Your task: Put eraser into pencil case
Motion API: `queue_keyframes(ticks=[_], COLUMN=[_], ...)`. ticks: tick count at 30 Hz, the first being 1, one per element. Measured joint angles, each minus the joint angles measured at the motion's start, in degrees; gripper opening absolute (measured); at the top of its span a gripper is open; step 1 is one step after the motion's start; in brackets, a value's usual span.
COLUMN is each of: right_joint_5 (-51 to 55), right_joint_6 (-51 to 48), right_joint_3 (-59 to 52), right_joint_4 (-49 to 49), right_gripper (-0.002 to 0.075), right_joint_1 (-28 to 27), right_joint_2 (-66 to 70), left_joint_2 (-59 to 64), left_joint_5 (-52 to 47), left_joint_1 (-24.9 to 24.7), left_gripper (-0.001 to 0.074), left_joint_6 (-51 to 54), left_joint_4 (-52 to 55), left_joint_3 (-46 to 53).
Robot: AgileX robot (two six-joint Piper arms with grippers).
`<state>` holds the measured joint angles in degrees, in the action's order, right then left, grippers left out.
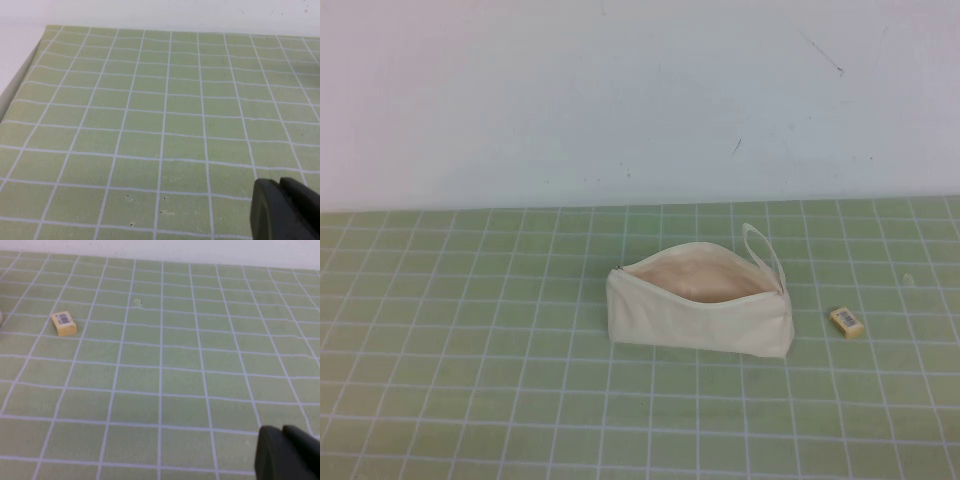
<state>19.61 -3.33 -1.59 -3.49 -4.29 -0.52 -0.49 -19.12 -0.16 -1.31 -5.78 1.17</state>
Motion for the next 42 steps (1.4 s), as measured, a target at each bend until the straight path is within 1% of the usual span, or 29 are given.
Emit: queue_keyframes(ticks=[30,32,34,36,39,40,42], right_joint_5=[0.0,0.0,0.0,0.22,0.43,-0.07,-1.54], right_joint_6=[0.43,2.26,5.49,9.74,12.62,13.12,13.06], right_joint_3=[0.0,0.0,0.0,0.0,0.0,0.0,0.0], right_joint_4=[1.05,5.54,13.52,25.63,41.34,44.75,47.76], right_gripper=[-0.0001,-0.0001,-0.0001,-0.0001,-0.0001,-0.0001,-0.0001], right_joint_1=[0.0,0.0,0.0,0.0,0.0,0.0,0.0], right_joint_2=[0.0,0.0,0.0,0.0,0.0,0.0,0.0], left_joint_2=[0.0,0.0,0.0,0.0,0.0,0.0,0.0], left_joint_5=[0.0,0.0,0.0,0.0,0.0,0.0,0.0], left_joint_1=[0.0,0.0,0.0,0.0,0.0,0.0,0.0], left_gripper=[-0.0003,-0.0003,-0.0003,-0.0003,-0.0003,-0.0003,-0.0003], left_joint_6=[0.0,0.0,0.0,0.0,0.0,0.0,0.0], left_joint_4=[0.0,0.0,0.0,0.0,0.0,0.0,0.0], left_joint_3=[0.0,0.0,0.0,0.0,0.0,0.0,0.0])
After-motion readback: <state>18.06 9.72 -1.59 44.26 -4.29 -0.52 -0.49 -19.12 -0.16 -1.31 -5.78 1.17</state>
